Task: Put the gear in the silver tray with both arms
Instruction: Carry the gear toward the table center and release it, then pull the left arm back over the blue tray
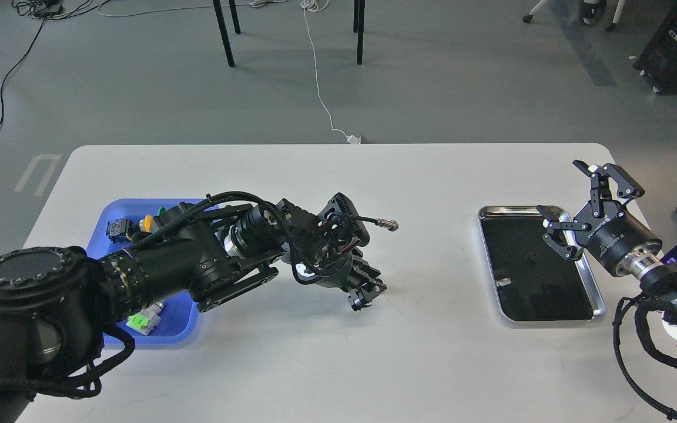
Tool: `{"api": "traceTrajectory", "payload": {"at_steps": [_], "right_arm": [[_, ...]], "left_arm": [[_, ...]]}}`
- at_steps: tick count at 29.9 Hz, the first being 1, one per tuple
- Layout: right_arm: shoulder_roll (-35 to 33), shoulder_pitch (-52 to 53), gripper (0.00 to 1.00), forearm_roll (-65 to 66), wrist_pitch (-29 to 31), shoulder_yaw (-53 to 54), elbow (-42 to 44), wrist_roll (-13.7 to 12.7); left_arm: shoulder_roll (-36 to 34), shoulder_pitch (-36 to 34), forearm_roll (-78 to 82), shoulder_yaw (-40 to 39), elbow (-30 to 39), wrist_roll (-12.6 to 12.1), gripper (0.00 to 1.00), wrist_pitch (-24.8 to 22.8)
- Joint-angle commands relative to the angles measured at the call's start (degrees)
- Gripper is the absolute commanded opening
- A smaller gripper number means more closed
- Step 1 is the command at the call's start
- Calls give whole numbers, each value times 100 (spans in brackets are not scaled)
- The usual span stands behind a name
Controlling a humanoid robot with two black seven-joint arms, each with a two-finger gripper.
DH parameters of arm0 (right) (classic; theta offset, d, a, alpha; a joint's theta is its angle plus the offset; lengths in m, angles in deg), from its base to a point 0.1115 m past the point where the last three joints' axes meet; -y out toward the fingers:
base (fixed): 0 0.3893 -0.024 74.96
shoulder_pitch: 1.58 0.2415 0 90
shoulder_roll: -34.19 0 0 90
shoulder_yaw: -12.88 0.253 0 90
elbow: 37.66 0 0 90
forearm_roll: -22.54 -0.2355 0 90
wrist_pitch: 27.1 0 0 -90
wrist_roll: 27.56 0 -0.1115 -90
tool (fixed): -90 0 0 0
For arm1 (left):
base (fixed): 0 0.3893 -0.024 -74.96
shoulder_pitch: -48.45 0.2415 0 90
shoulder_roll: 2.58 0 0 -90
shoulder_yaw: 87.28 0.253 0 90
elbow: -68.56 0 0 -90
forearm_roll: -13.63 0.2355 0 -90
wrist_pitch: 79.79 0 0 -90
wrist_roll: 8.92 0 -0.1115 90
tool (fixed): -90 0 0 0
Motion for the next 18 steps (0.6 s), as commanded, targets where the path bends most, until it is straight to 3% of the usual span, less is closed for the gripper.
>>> {"api": "traceTrajectory", "payload": {"at_steps": [1,7,11,13,18], "right_arm": [[7,-6,97,0,0,6,0,0],[-1,-7,97,0,9,-11,0,0],[42,-15,97,18,9,-38,-9,0],[69,-15,97,70,9,-38,-17,0],[130,-15,97,430,9,-47,-26,0]], "left_arm": [[0,-126,1,-98,191,-1,88,120],[-226,-355,-167,-1143,1307,-1,93,67],[-1087,-224,-2526,-1338,1957,-1,97,155],[-1580,100,-3775,-1347,2300,-1,98,278],[-2416,1383,-6186,-1741,2837,-1,98,1095]]}}
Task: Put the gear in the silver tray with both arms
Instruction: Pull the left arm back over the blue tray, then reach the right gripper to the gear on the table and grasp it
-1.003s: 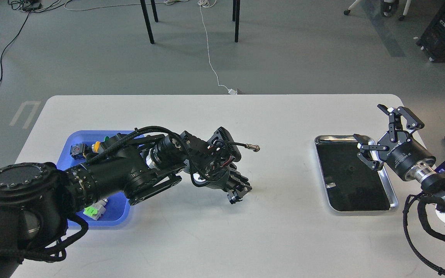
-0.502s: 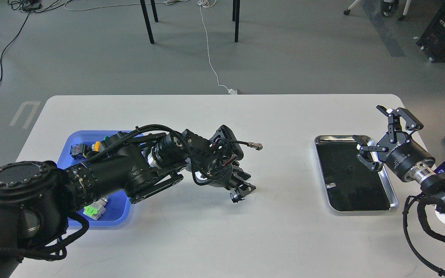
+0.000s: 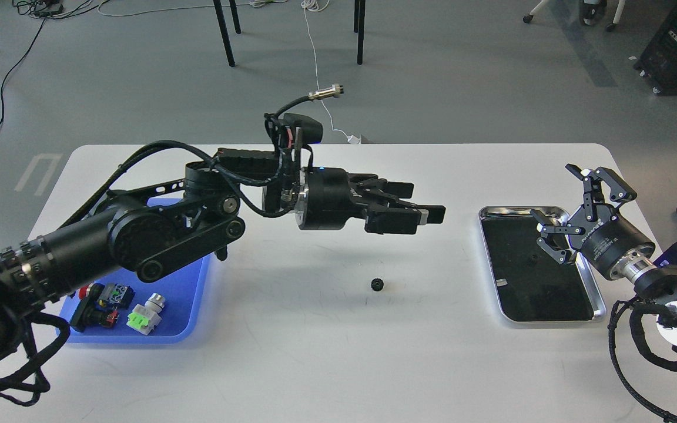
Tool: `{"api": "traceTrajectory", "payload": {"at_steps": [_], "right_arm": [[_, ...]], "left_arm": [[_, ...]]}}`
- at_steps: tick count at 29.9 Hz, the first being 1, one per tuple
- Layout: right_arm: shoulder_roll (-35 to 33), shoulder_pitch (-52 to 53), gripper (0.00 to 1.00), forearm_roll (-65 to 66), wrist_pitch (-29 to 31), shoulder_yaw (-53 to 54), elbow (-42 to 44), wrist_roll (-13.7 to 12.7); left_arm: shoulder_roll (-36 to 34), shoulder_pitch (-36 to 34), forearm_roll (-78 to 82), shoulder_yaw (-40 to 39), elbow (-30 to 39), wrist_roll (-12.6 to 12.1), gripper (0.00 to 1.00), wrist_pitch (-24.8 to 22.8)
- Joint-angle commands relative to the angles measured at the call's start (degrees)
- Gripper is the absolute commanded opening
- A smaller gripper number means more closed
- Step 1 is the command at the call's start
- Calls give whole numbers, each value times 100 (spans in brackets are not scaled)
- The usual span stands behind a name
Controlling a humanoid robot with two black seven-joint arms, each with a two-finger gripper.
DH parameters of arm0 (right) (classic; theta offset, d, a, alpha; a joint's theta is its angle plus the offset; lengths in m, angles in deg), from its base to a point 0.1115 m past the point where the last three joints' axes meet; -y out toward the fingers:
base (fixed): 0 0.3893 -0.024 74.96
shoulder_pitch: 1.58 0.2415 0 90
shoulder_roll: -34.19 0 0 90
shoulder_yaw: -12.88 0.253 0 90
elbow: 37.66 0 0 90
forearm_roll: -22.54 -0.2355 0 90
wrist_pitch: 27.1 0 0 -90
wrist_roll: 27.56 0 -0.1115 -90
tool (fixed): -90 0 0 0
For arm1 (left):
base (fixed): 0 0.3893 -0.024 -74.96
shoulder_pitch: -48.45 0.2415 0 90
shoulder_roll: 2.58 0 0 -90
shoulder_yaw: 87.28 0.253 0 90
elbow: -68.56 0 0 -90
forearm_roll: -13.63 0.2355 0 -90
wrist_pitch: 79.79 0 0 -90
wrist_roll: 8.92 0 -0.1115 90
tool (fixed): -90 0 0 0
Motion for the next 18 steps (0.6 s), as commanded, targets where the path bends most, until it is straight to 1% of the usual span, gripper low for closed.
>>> {"api": "traceTrajectory", "payload": {"at_steps": [1,2,6,8,11,15,17,18], "right_arm": [[32,0,97,314,-1,-9,-19,0],[32,0,97,437,-1,-26,-27,0],[32,-44,97,1271,-1,-140,-71,0],[32,-44,97,1571,-1,-202,-89,0],[23,-35,97,1870,8,-211,-150,0],[23,79,97,2300,17,-220,-168,0],[14,385,97,2739,17,-237,-151,0],[6,578,97,3020,25,-289,-150,0]], "left_arm": [[-482,1001,-1386,-520,256,1,98,477],[-508,1326,-1589,-783,257,1,98,495],[-465,2697,-2205,-2259,265,1,98,443],[-430,3181,-2337,-2822,265,1,98,443],[-377,3666,-2487,-3359,248,1,98,443],[-368,4044,-2803,-3782,230,1,98,399],[-368,4194,-3014,-4028,221,1,98,242],[-368,4247,-3128,-4142,204,1,98,75]]}}
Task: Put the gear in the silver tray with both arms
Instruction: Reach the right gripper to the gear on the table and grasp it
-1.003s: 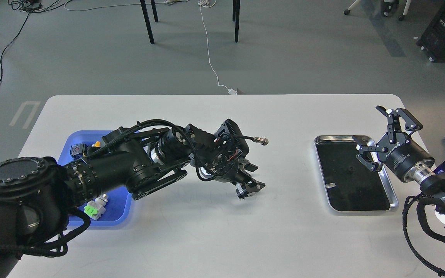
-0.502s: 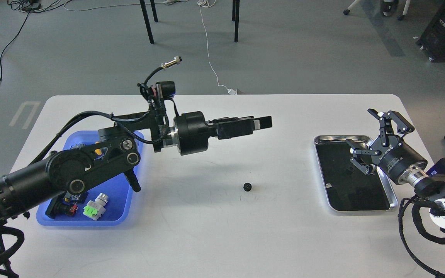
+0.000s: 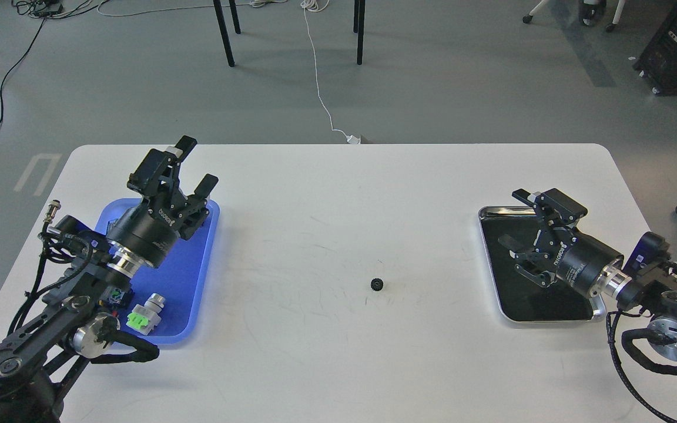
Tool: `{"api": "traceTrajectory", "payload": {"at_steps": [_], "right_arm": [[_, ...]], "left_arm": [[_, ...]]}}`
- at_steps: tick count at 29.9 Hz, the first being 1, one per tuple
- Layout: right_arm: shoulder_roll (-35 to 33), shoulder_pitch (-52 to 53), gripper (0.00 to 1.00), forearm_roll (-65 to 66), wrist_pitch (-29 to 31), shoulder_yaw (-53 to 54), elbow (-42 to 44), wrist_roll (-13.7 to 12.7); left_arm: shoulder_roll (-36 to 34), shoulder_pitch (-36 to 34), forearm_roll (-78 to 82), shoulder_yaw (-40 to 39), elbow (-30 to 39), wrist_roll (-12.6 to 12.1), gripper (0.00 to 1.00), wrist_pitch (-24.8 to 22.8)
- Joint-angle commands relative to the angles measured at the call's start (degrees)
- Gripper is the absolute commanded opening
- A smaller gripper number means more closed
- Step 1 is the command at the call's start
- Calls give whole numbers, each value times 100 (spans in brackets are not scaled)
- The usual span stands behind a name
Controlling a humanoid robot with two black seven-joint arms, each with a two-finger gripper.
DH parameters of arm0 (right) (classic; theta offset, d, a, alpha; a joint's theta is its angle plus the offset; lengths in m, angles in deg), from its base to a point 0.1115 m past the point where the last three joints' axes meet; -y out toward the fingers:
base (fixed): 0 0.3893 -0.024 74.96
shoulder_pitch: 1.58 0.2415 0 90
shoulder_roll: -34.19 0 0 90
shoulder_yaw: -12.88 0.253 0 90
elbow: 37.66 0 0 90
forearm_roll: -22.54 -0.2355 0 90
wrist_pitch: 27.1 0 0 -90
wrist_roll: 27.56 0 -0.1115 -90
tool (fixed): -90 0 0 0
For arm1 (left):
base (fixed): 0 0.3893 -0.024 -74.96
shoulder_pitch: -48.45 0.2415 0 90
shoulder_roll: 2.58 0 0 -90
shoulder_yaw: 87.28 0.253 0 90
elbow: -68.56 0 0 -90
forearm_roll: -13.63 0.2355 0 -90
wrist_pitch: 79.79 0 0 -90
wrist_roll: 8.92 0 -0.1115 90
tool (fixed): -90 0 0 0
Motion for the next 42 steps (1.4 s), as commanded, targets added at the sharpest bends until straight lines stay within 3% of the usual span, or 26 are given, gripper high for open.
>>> {"api": "traceTrajectory", "payload": {"at_steps": [1,8,14,17,26,33,42], "right_arm": [[-25,594,97,876,17,-227,-6,0],[71,3281,97,2758,26,-3019,-94,0],[1247,5400,99,3796,0,-4998,-112,0],[2195,5938,99,4060,-61,-5719,-7,0],[4352,5904,99,4342,-1160,-7013,881,0],[4352,5764,98,4342,-1248,-7242,1109,0],[4352,5500,97,4342,-2030,-7567,1075,0]], "left_arm": [[1,214,-390,-415,-41,1,98,-465],[-8,320,-848,-671,-50,-136,98,-713],[53,329,-883,-873,-50,-145,98,-721],[150,329,-1111,-909,-50,-110,98,-686],[212,355,-1235,-1093,-50,-92,98,-616],[255,452,-1226,-1128,-41,-101,98,-625],[317,478,-1217,-1128,-41,-101,98,-625]]}}
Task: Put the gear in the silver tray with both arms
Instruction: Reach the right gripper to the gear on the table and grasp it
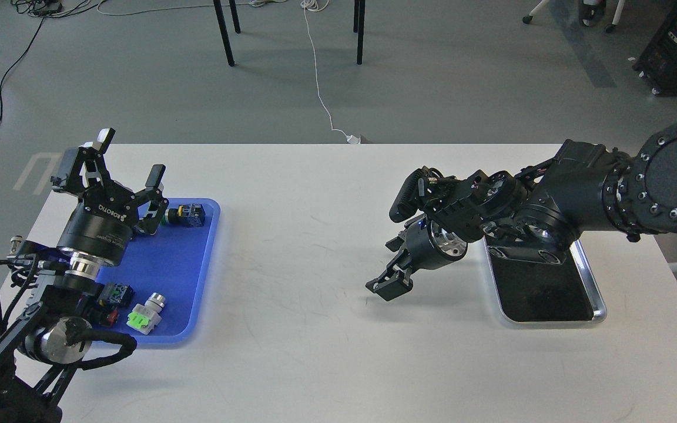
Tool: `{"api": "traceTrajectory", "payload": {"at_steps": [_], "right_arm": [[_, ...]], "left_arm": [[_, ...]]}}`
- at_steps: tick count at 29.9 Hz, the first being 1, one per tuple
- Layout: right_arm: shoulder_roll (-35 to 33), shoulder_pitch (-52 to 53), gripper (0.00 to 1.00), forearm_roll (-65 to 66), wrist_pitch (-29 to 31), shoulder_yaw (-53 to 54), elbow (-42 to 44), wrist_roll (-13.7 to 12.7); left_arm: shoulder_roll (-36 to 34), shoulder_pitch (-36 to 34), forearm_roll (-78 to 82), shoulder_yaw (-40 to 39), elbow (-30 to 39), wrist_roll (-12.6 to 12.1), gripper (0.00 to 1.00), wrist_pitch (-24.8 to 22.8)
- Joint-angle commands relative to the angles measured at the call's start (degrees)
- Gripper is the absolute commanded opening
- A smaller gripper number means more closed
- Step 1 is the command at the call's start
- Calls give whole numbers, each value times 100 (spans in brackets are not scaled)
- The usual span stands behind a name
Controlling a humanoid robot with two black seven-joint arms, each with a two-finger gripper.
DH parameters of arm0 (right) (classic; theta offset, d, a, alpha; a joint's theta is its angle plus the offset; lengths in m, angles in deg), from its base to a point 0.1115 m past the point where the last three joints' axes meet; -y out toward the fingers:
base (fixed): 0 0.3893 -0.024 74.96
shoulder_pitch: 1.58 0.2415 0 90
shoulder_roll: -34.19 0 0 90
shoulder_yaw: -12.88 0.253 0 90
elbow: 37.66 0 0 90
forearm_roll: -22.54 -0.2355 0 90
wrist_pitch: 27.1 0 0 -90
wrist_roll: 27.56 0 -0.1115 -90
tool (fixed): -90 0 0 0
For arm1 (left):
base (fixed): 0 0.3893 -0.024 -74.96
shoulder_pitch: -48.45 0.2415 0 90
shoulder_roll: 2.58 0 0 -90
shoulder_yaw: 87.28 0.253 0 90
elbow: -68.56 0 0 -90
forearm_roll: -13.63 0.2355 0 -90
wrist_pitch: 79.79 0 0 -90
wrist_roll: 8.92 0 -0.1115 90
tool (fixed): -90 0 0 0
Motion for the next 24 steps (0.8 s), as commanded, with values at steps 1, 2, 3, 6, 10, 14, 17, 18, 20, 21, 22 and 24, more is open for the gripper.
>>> {"api": "traceTrajectory", "payload": {"at_steps": [1,2,3,6,10,14,17,18,20,21,22,24], "right_arm": [[0,-29,97,0,-157,-56,-25,1],[0,-29,97,0,-166,-47,-34,1],[0,-29,97,0,-192,-56,-34,1],[0,-116,95,0,-446,-56,-52,1],[0,-178,92,0,-658,-100,-87,1],[0,-187,80,0,-684,-214,-96,1],[0,-187,69,0,-693,-275,-87,1],[0,-187,66,0,-693,-284,-87,1],[0,-213,62,0,-745,-284,-78,1],[0,-231,61,0,-789,-284,-78,1],[0,-239,59,-9,-842,-293,-78,1],[0,-248,54,-44,-886,-293,-78,1]], "left_arm": [[-11,16,4,0,0,-2,98,-3],[-11,16,4,0,0,-2,98,-3],[-11,25,4,0,0,-10,98,-3],[-11,25,13,0,0,-10,98,-3],[-29,25,13,0,9,-10,98,-3],[-29,34,13,0,1,-10,98,-3],[-29,34,13,0,1,-10,98,-3],[-29,34,13,0,9,-10,98,-3],[-38,34,4,0,9,-10,98,-3],[-38,34,4,-8,9,-10,98,-3],[-38,34,4,-8,18,-10,98,-3],[-38,34,4,-8,18,-10,98,-3]]}}
